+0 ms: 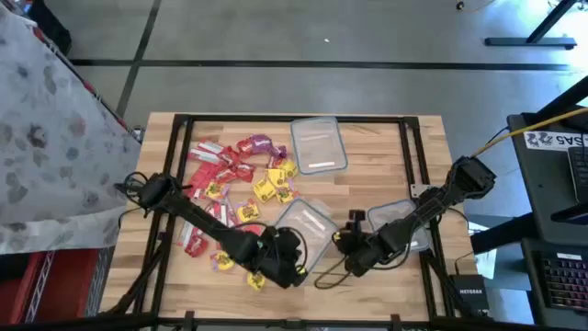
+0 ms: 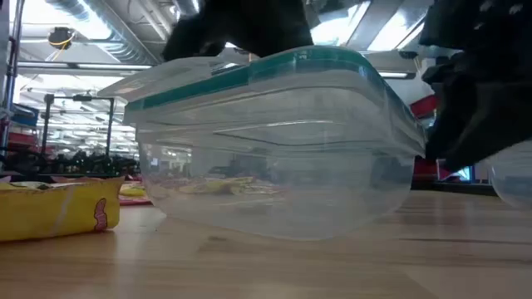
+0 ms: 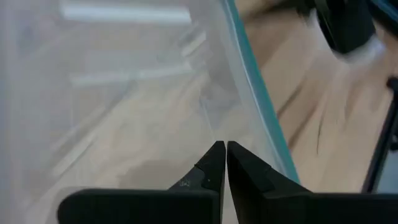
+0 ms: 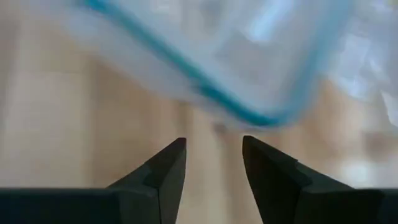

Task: Sort candy
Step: Open the top rectangular transparent food container

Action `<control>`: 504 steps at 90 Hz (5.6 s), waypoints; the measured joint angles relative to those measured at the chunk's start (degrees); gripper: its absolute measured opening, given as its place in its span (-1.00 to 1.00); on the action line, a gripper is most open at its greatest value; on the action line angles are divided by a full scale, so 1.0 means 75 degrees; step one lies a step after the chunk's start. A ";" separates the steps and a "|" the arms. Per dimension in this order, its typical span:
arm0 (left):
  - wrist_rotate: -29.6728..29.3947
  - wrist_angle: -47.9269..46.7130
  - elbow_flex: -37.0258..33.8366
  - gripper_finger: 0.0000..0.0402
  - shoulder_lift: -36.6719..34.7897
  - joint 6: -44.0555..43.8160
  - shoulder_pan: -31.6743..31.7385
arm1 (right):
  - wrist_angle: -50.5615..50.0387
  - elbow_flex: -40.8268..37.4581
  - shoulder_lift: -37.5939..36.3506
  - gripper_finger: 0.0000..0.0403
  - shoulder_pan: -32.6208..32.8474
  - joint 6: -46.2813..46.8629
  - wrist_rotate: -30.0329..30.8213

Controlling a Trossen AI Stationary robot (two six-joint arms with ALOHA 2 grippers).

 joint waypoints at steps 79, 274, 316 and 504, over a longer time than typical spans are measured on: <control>0.0686 -0.0325 0.0041 -1.00 0.0867 0.0253 0.0066 | 0.8218 -0.3448 -0.0003 -0.27 -0.0525 -0.0970 -0.1093; -0.0351 -0.0032 0.0032 -1.00 0.0707 0.0018 -0.0211 | 0.6316 -0.0438 0.0828 -0.80 0.1201 -0.7815 0.2309; -0.0466 -0.0038 0.0038 -1.00 0.0695 -0.0005 -0.0224 | 0.5776 -0.0306 0.0831 -0.47 0.1304 -0.8120 0.0903; -0.4803 -0.0682 -0.0117 -1.00 -0.1050 0.0598 -0.1969 | -0.2099 0.0863 -0.2552 -0.99 -0.0003 -0.7257 0.6357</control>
